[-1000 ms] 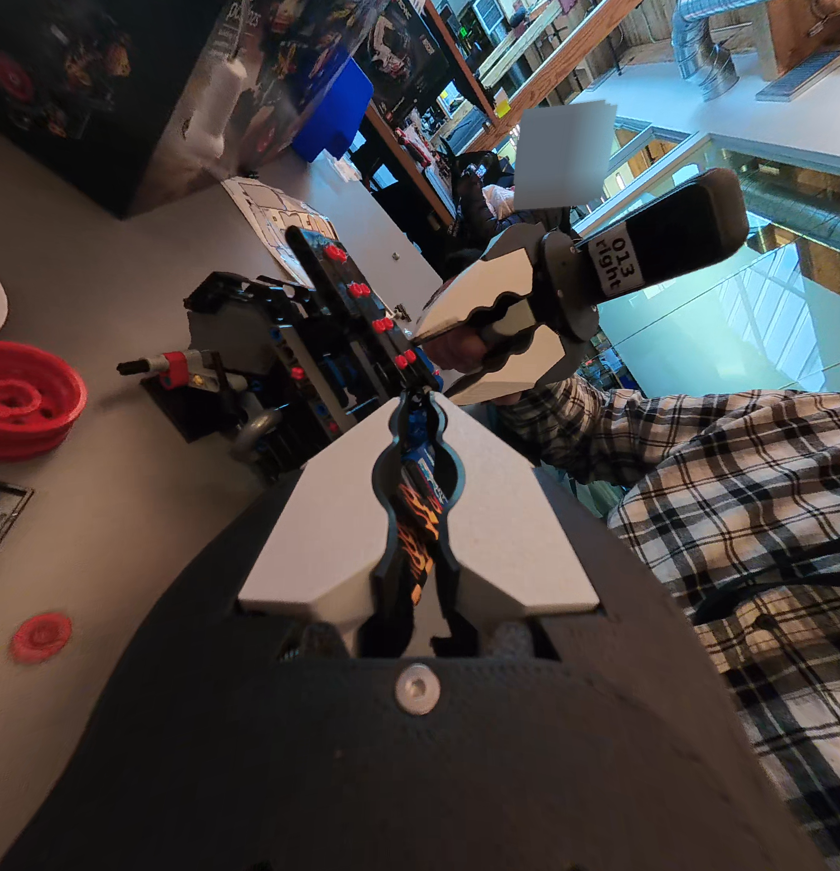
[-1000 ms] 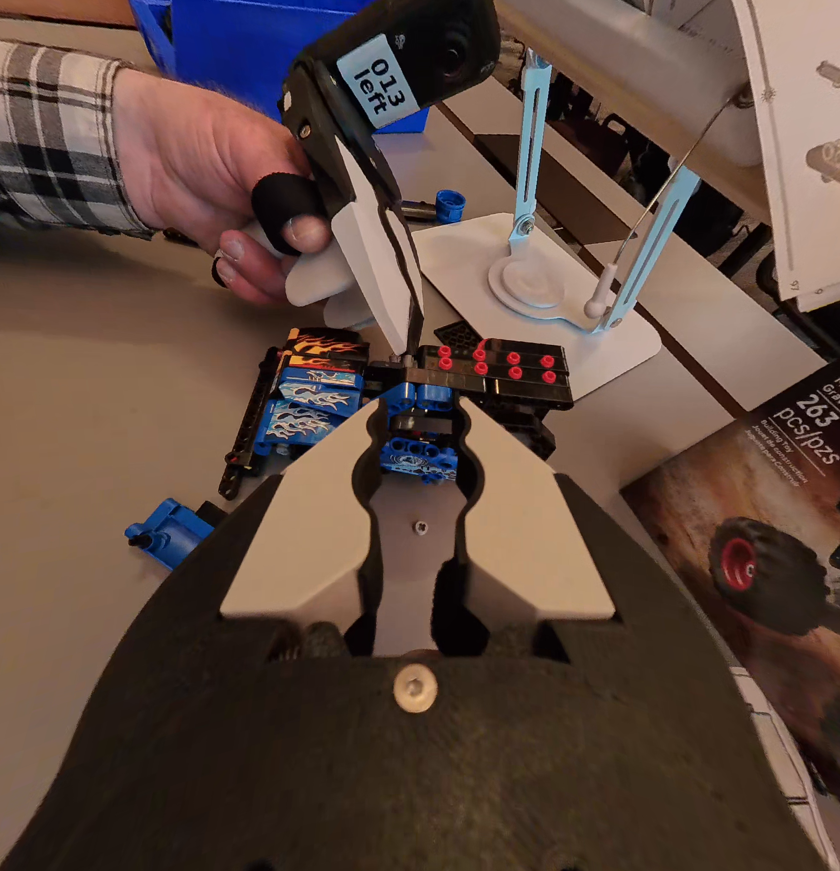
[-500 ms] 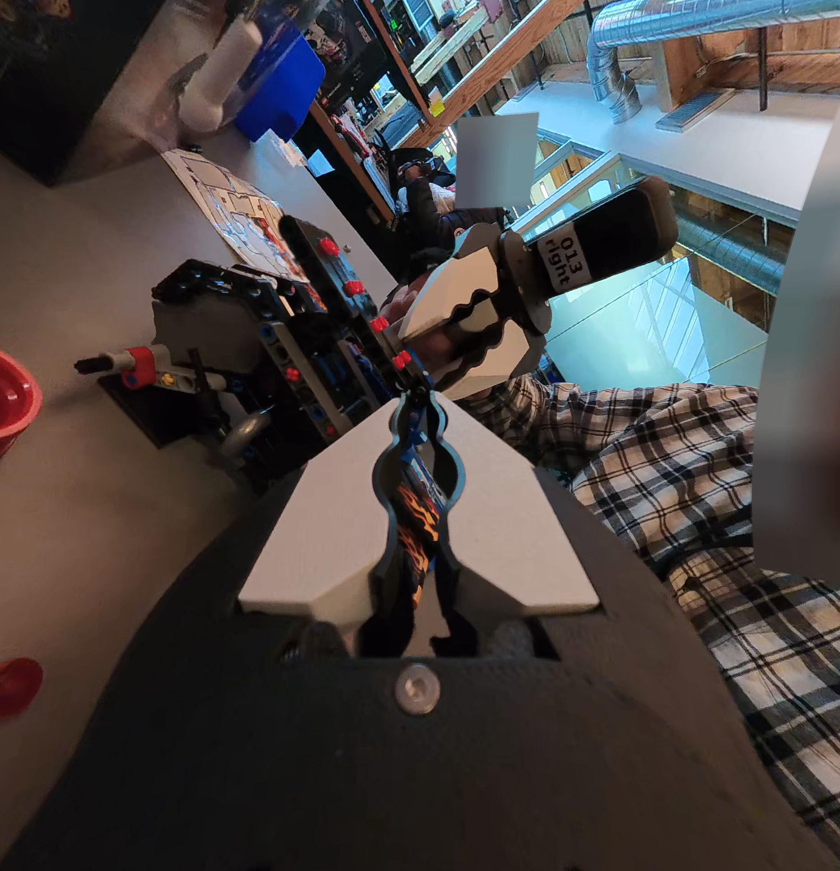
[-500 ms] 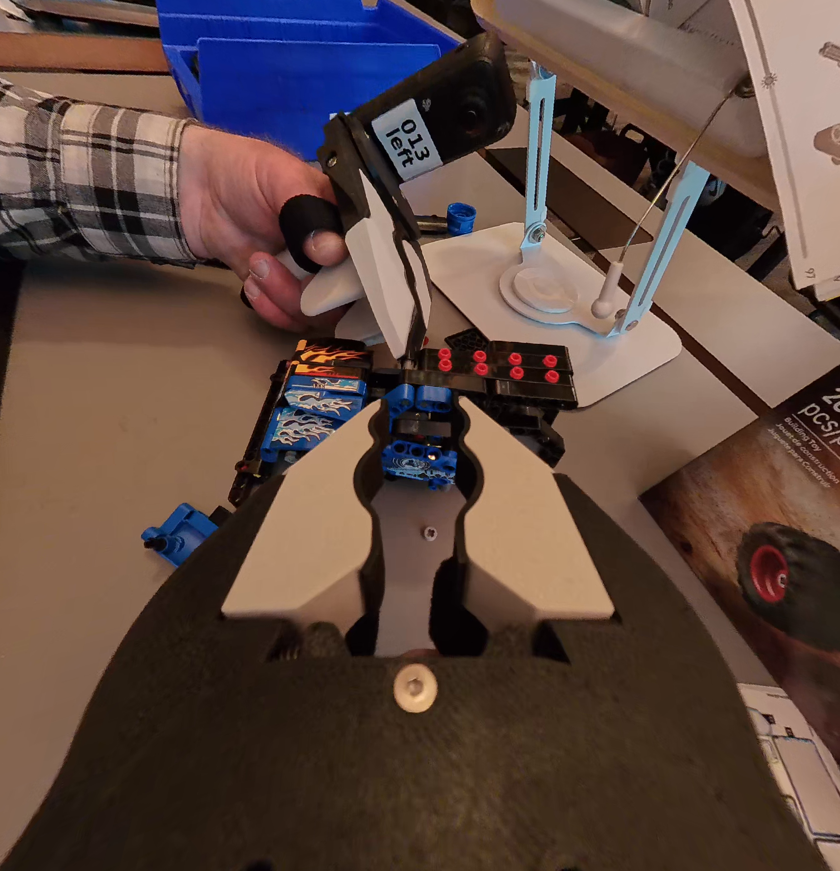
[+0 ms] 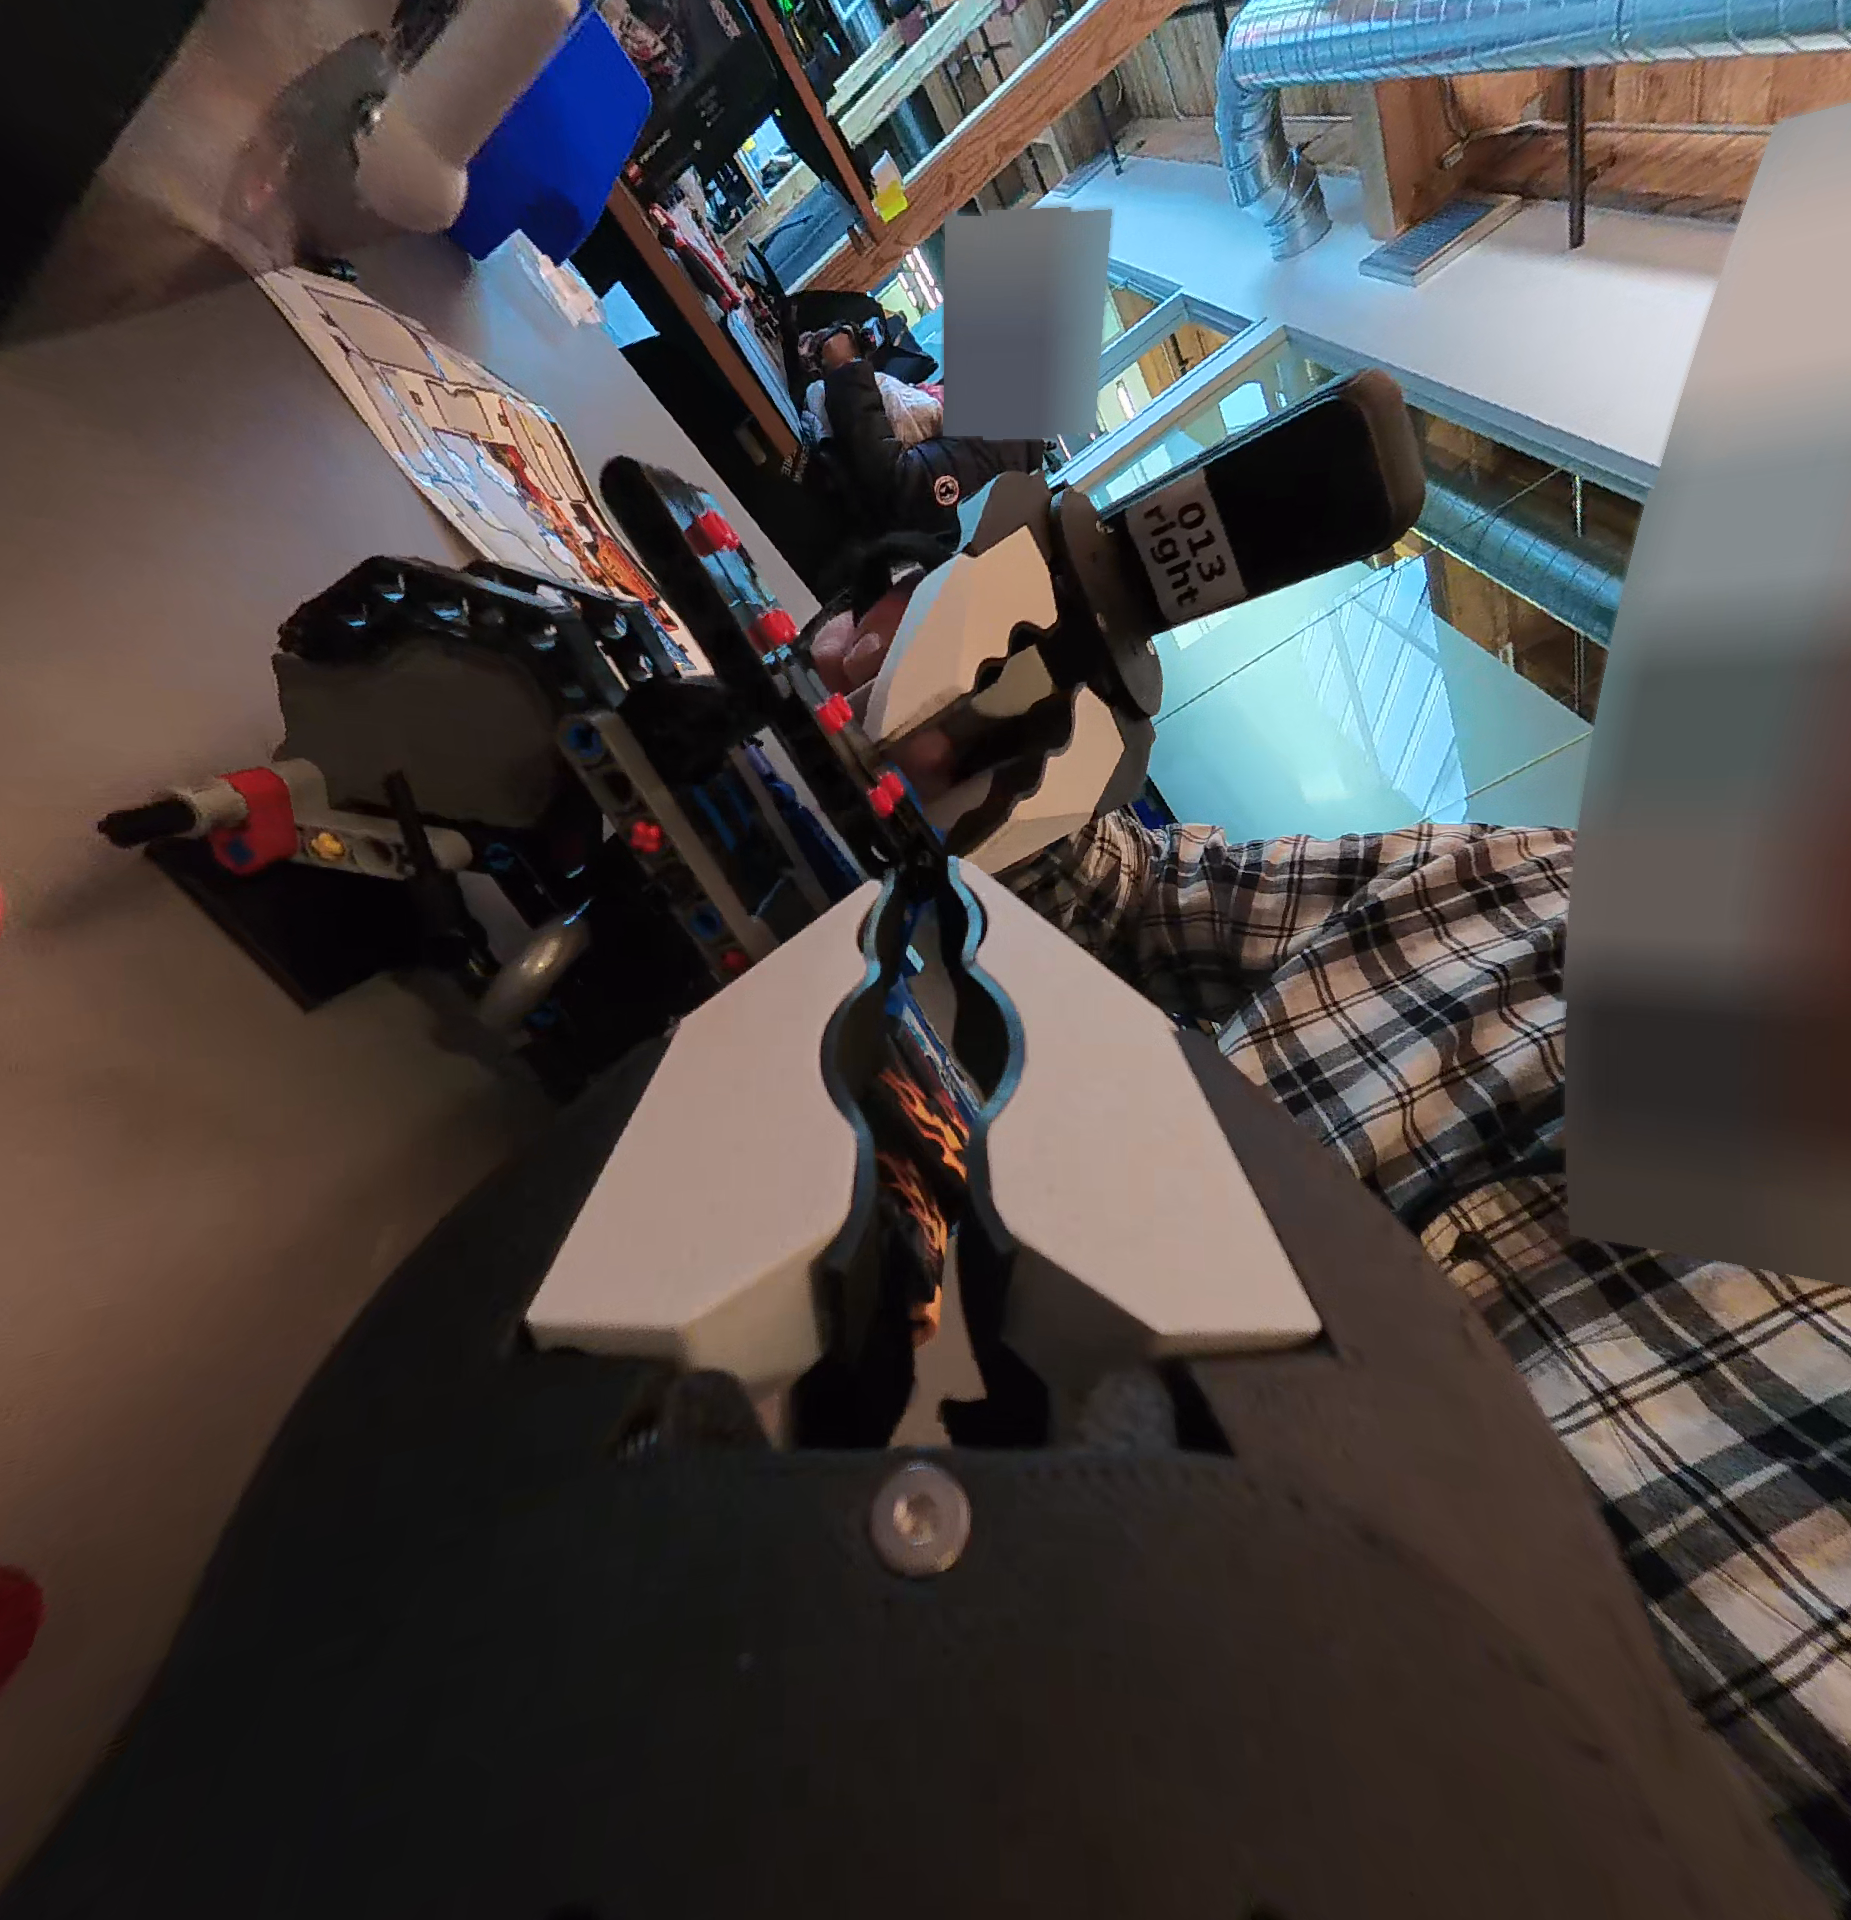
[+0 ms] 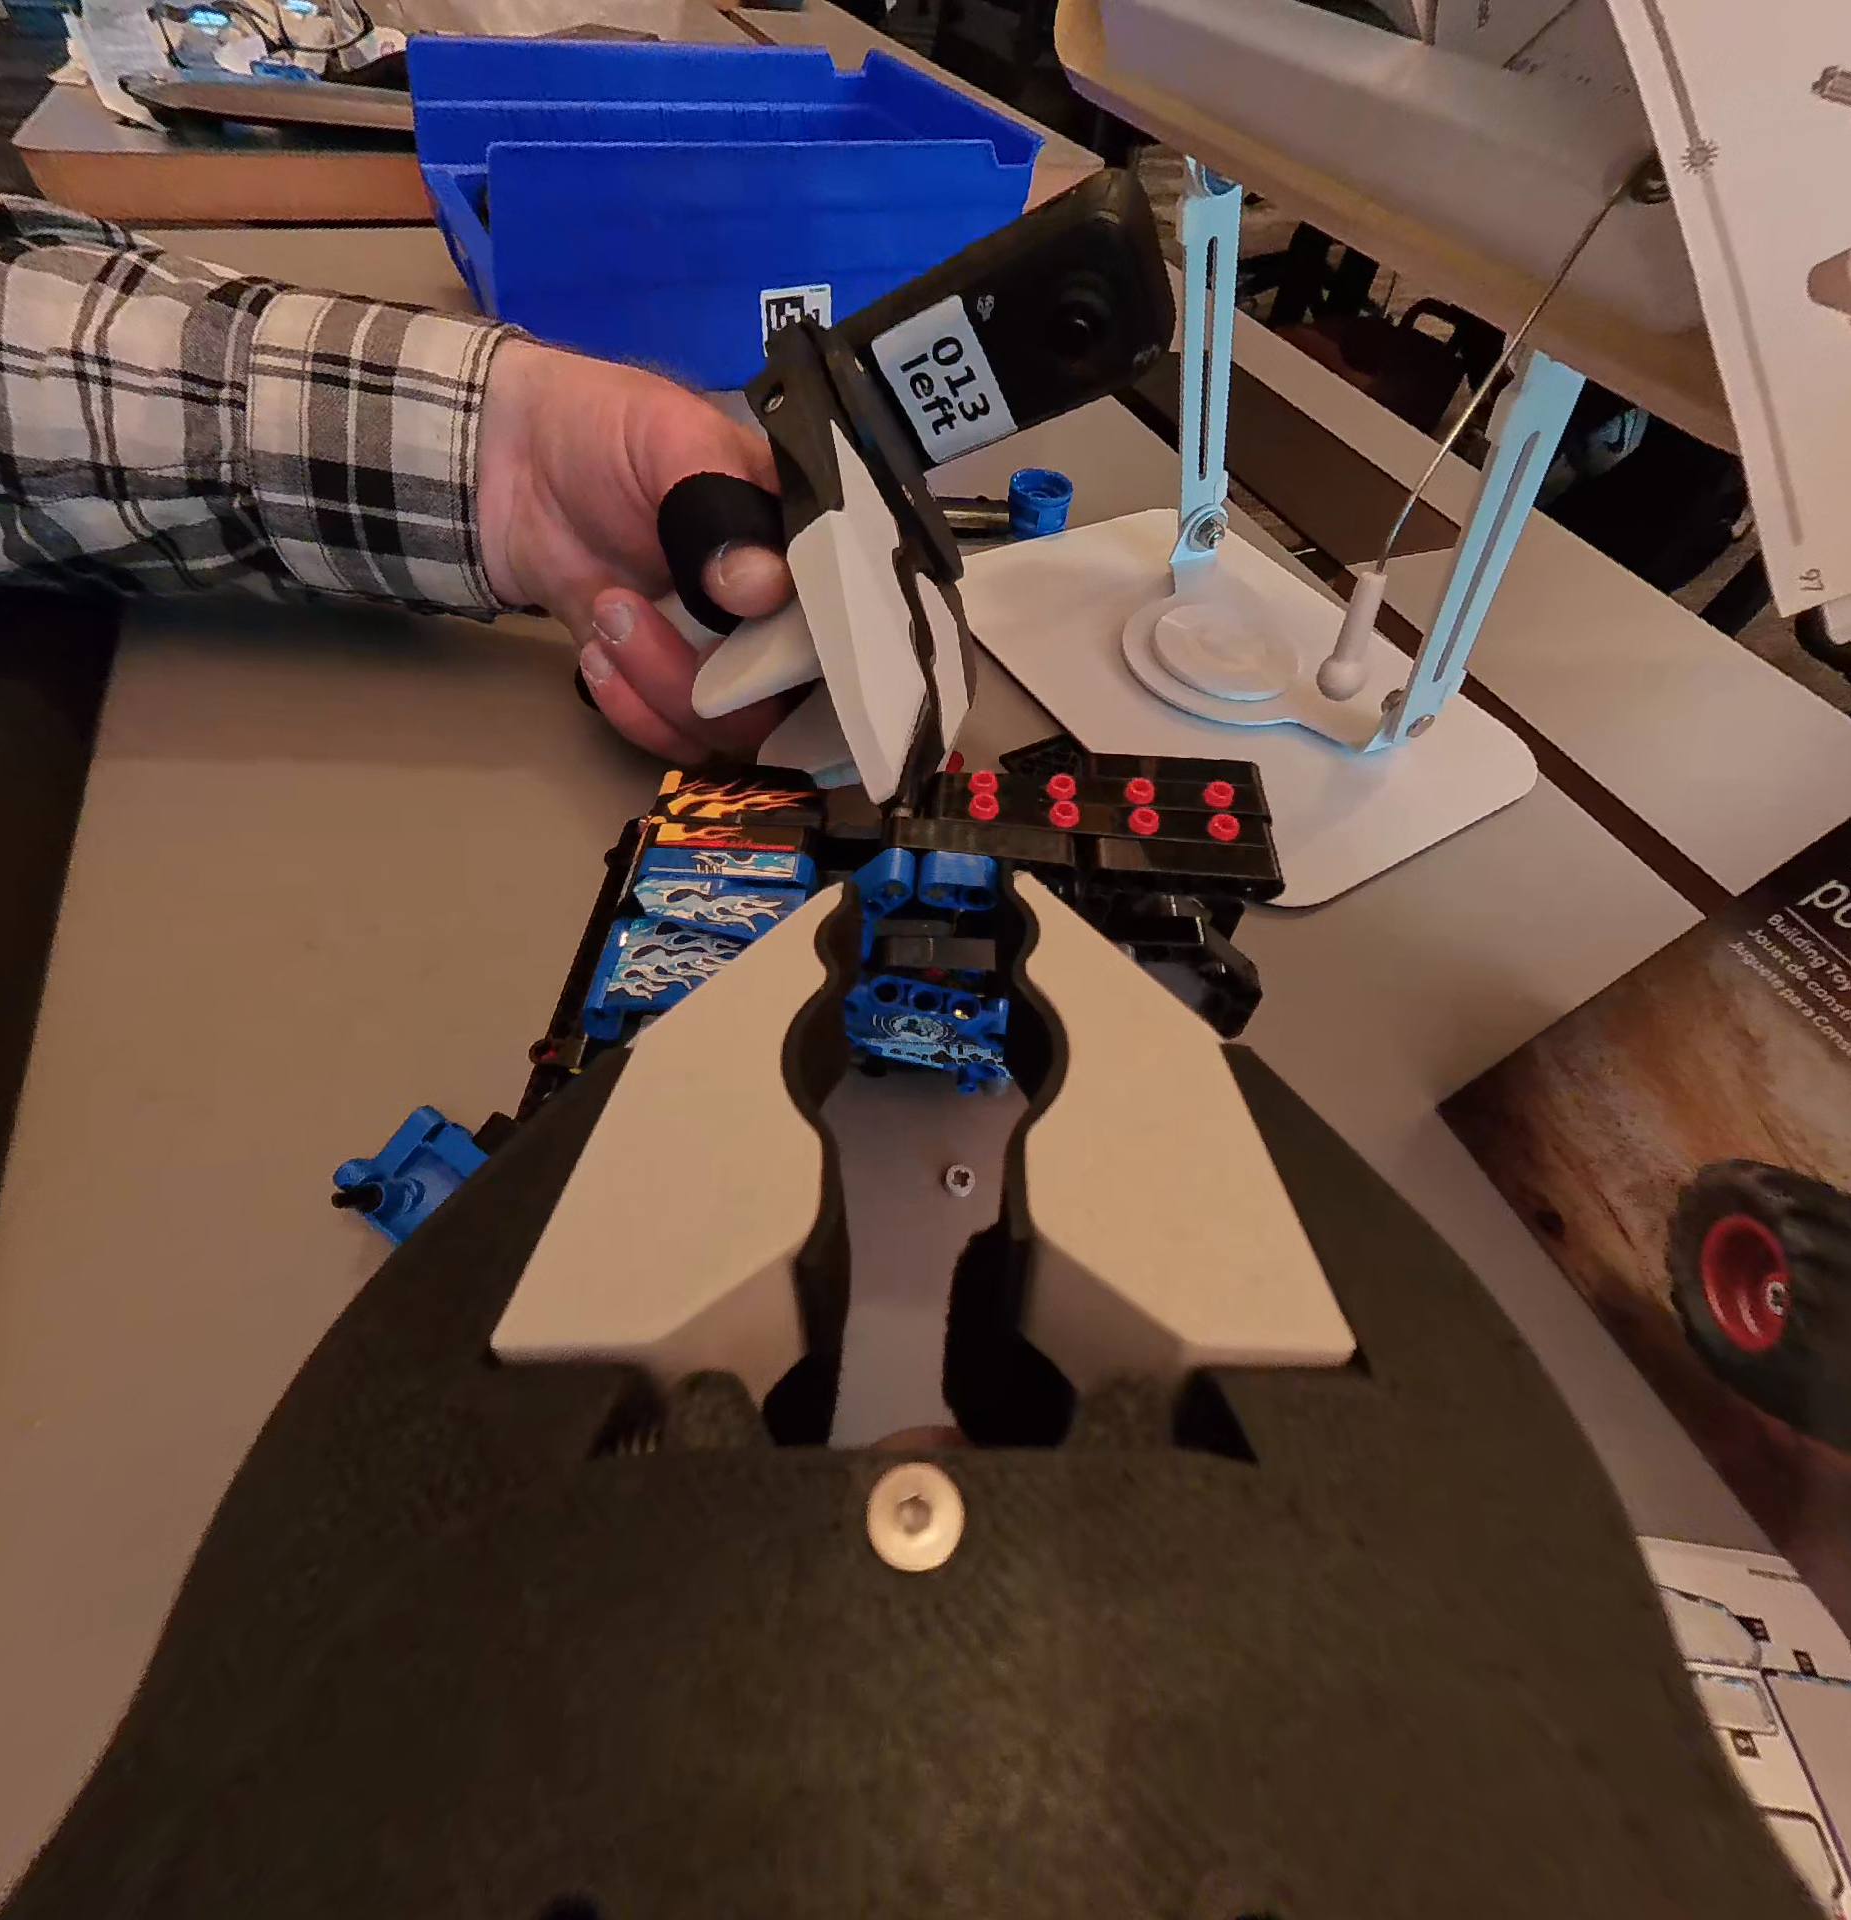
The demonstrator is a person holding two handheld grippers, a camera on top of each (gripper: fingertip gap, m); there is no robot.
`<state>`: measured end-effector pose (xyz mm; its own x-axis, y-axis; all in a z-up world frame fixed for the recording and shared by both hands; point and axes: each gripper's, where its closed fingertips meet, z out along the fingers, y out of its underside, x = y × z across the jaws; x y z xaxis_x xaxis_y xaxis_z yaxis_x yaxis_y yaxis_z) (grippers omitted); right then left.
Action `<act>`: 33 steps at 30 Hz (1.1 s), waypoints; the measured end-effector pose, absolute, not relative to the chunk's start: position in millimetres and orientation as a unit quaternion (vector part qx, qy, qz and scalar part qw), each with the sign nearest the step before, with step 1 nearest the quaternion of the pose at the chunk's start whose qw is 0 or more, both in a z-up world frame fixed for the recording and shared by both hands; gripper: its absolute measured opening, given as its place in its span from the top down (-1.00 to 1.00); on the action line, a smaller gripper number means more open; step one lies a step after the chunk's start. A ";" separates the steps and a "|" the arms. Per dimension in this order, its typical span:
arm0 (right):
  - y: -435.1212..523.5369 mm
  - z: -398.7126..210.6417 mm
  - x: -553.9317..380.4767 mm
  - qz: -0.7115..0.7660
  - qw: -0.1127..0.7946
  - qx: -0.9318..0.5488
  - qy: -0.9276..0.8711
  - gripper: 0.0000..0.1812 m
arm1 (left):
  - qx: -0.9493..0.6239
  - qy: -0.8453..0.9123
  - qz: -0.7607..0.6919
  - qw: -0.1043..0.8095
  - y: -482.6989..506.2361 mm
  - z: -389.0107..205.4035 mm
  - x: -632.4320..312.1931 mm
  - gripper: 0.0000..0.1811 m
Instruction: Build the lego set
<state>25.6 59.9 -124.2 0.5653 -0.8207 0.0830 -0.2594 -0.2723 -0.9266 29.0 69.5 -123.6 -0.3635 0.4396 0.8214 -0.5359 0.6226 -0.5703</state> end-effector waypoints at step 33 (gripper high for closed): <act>60.2 -123.0 26.7 -0.302 0.480 -0.739 0.362 0.86 | 0.036 -0.731 0.459 0.504 73.0 -123.8 29.8 0.94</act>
